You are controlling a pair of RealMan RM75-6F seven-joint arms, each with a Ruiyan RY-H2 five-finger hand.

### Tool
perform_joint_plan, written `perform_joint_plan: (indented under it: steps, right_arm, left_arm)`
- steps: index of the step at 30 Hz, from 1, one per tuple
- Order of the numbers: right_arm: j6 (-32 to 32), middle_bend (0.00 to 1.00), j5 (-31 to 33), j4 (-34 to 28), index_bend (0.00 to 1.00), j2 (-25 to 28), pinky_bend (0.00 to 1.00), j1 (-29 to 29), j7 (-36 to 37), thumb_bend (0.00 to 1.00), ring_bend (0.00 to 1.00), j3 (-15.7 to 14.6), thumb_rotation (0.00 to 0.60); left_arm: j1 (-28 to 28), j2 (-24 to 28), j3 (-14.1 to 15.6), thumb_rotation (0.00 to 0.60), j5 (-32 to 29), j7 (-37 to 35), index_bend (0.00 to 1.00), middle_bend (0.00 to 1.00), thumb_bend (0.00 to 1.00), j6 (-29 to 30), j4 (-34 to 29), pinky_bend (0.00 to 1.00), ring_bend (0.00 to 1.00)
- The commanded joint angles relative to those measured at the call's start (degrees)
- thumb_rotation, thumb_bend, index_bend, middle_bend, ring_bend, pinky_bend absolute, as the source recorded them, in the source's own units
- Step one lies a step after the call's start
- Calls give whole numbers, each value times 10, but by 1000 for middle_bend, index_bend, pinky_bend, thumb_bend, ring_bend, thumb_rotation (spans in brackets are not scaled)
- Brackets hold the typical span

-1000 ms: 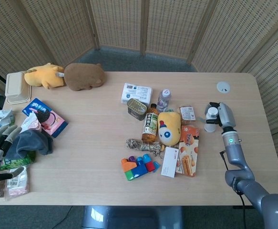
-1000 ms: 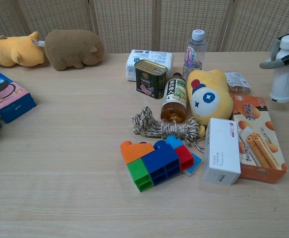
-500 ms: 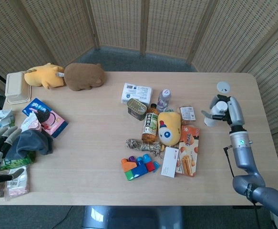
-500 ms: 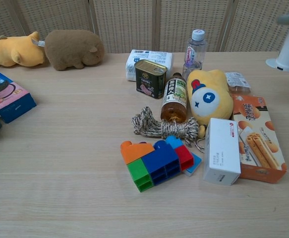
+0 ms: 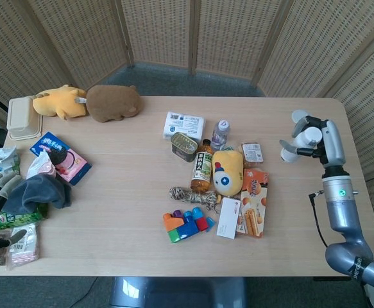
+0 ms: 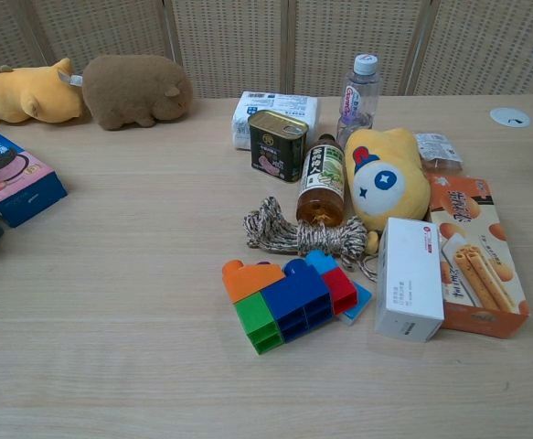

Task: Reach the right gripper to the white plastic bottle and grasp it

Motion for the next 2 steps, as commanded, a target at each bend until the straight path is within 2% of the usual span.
perform_joint_plan:
  steps: [1,2]
  right_arm:
    - [2,1000,3,-7,820,4,467,-2,-6,152,812,1,600]
    - [4,1000,4,-9,817,5,467,-2,-8,152,812,1,600]
  left_arm:
    - [0,-2,0,600,2,-3,0,0,0,0,4,0,0]
    - [0,-3,1,600,3,-4,0,0,0,0,5,0,0]
